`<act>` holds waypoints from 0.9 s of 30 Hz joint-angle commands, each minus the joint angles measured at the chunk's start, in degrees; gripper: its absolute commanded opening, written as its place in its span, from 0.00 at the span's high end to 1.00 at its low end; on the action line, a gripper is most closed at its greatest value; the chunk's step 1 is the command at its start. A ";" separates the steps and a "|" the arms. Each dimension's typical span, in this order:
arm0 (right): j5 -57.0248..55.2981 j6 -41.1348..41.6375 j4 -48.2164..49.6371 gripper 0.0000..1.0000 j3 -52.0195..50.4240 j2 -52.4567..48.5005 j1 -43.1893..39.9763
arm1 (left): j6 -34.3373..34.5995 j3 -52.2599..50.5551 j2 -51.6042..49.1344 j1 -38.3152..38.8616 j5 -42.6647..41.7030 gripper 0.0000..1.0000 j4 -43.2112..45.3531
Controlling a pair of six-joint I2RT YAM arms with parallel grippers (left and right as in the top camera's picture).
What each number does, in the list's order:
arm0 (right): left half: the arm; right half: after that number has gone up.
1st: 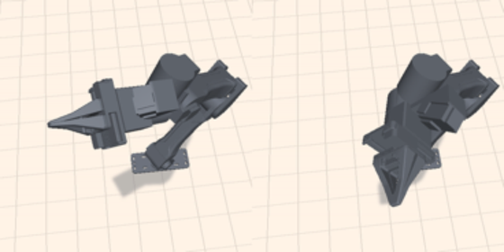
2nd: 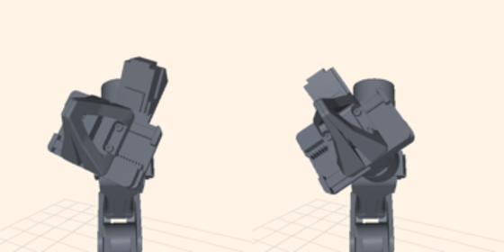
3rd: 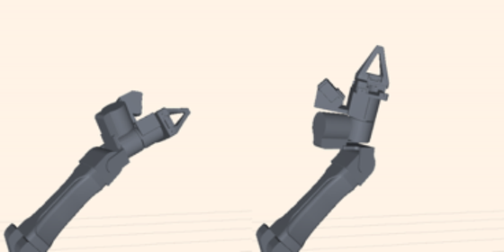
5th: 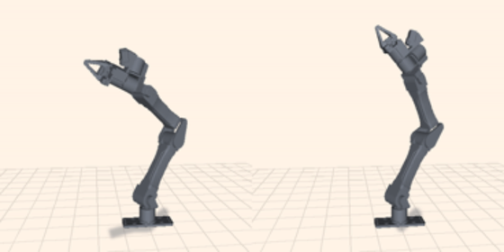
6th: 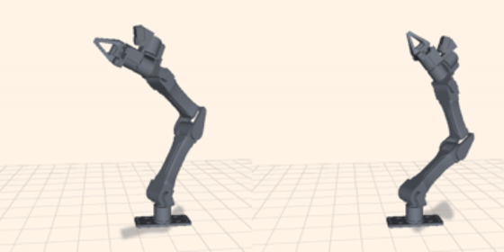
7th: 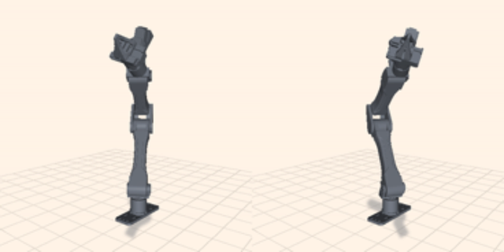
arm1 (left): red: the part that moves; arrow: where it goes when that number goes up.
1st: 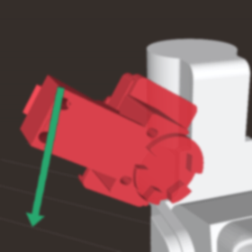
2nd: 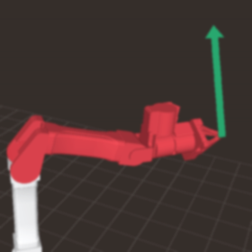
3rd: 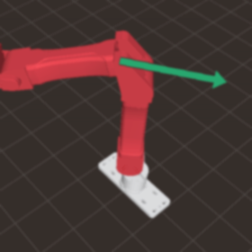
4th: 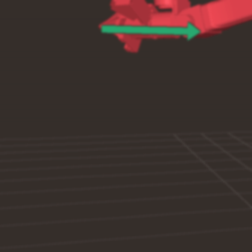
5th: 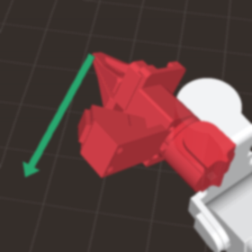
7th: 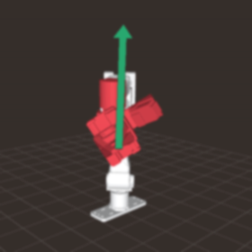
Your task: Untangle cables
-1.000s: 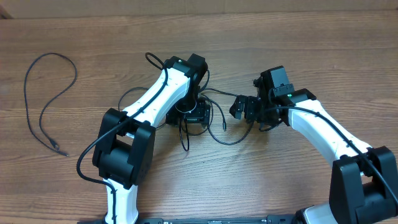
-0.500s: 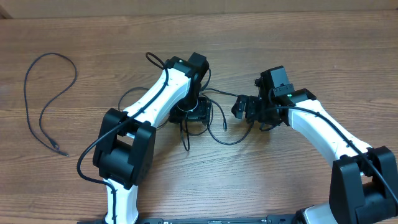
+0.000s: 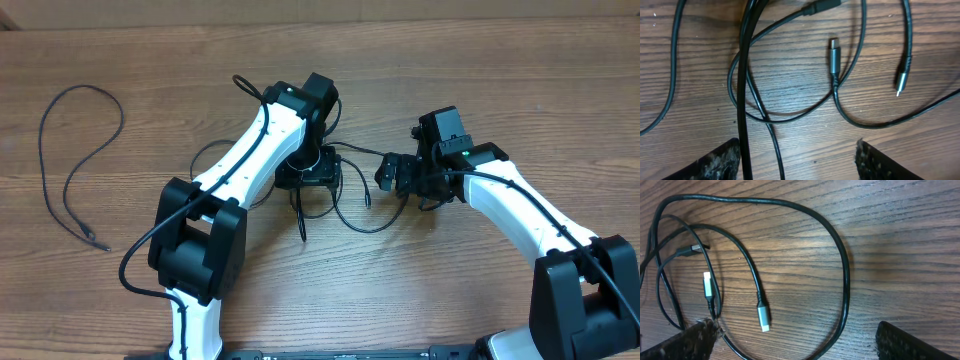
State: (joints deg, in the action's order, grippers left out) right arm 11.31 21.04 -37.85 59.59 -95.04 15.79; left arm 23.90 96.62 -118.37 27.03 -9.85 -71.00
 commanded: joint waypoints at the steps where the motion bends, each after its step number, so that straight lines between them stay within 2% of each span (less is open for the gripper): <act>1: -0.85 0.42 0.13 0.00 -0.39 -0.24 -0.04 | 0.55 1.51 2.43 0.11 0.00 0.25 -0.59; 7: -1.22 0.39 0.02 0.00 -0.39 -0.24 -0.04 | 0.57 0.17 2.43 0.13 2.84 0.22 -1.81; 16: -1.22 0.39 0.02 0.00 -0.39 -0.24 -0.04 | 0.52 -2.40 2.43 0.15 3.19 0.23 -1.64; 20: -1.03 0.42 -0.72 0.00 -0.39 -0.24 -0.04 | 0.57 -2.56 2.43 0.15 7.43 0.23 -2.10; 23: -0.79 0.39 -1.70 0.00 -0.39 -0.24 -0.04 | 0.55 -2.78 2.43 0.15 8.85 0.29 -2.25; 25: -0.81 0.39 -1.88 0.00 -0.39 -0.24 -0.04 | 0.61 -2.84 2.43 0.15 8.61 0.39 -2.23; 27: -0.81 0.39 -1.60 0.00 -0.39 -0.24 -0.04 | 0.79 -2.84 2.43 0.31 8.33 0.44 -2.21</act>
State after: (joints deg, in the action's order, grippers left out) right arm 10.96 21.04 -39.83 59.59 -95.04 15.79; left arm 24.03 94.13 -117.86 27.03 -2.94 -73.08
